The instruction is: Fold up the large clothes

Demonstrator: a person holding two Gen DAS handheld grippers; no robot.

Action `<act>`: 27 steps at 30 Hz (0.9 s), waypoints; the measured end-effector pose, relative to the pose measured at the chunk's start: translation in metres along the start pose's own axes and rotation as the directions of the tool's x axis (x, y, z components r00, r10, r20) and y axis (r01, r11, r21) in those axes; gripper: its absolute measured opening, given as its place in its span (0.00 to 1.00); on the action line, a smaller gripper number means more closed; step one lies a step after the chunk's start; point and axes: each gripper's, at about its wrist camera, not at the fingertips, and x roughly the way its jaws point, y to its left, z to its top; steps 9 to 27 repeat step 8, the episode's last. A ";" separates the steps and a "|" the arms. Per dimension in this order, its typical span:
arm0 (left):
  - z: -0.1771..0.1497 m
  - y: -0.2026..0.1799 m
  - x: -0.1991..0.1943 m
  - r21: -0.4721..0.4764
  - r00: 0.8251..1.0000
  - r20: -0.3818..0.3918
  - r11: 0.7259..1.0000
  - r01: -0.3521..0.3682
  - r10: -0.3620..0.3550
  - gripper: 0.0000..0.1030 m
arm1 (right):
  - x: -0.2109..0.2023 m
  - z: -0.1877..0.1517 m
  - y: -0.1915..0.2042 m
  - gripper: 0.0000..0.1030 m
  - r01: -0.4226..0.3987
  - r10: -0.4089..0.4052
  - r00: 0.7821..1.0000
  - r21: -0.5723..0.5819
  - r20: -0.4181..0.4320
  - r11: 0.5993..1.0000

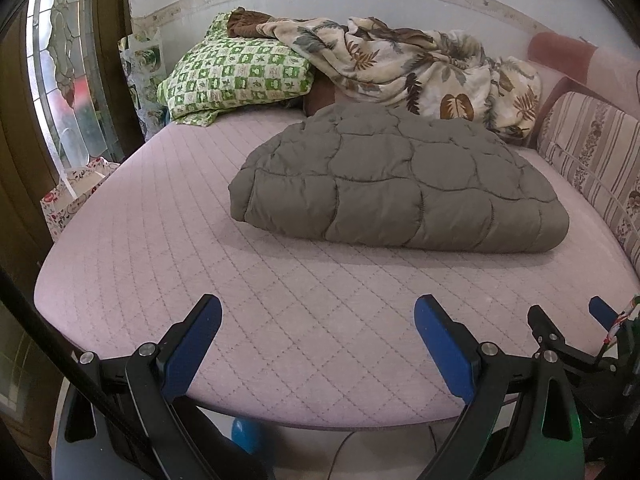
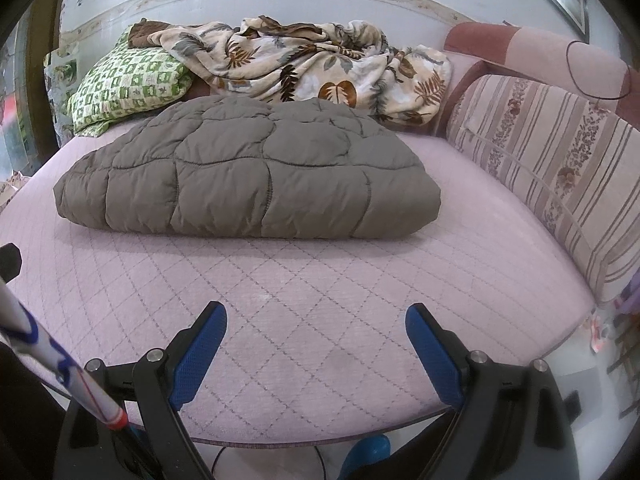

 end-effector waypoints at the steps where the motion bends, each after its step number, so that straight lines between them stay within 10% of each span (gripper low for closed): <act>1: 0.000 0.000 0.001 0.000 1.000 -0.003 1.000 0.000 0.000 0.94 | 0.000 0.000 0.000 0.91 0.001 -0.001 1.000 -0.003 0.000 1.000; 27: -0.001 0.000 0.008 -0.005 0.999 -0.047 1.000 0.004 -0.005 0.94 | 0.003 0.000 0.003 0.91 0.009 -0.009 1.000 -0.018 -0.017 1.000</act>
